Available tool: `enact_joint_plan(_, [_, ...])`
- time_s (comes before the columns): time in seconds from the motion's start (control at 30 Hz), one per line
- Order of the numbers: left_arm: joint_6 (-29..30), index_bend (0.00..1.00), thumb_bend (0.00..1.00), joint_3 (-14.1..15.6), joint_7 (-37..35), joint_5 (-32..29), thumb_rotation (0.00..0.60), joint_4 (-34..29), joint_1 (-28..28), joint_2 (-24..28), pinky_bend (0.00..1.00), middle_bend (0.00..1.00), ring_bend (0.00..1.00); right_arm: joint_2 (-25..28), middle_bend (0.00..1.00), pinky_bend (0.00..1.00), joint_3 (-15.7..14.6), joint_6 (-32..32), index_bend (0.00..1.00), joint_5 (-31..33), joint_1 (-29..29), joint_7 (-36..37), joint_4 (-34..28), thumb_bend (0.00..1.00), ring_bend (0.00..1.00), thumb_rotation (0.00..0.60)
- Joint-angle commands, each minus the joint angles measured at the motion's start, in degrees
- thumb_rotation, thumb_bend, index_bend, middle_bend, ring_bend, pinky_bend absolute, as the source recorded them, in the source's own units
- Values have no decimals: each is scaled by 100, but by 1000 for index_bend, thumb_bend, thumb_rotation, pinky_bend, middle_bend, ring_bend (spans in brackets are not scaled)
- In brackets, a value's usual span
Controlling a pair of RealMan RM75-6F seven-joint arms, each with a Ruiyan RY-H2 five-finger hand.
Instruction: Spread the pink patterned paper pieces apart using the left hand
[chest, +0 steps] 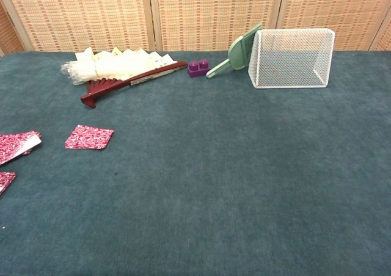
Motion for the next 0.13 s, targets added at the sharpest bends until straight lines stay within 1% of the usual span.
enact_joint_plan(0.03, [203,272,405,102,-384,331,600,357,116,251,407,351,385,-37,550,886,-3,-35,722,14,15,-77,18,465,579,600])
enact_joint_plan(0.13, [222,272,406,132,-703,407,600,543,198,286,385,346,376,-100,550,886,14,-44,722,42,25,-178,30,465,578,600])
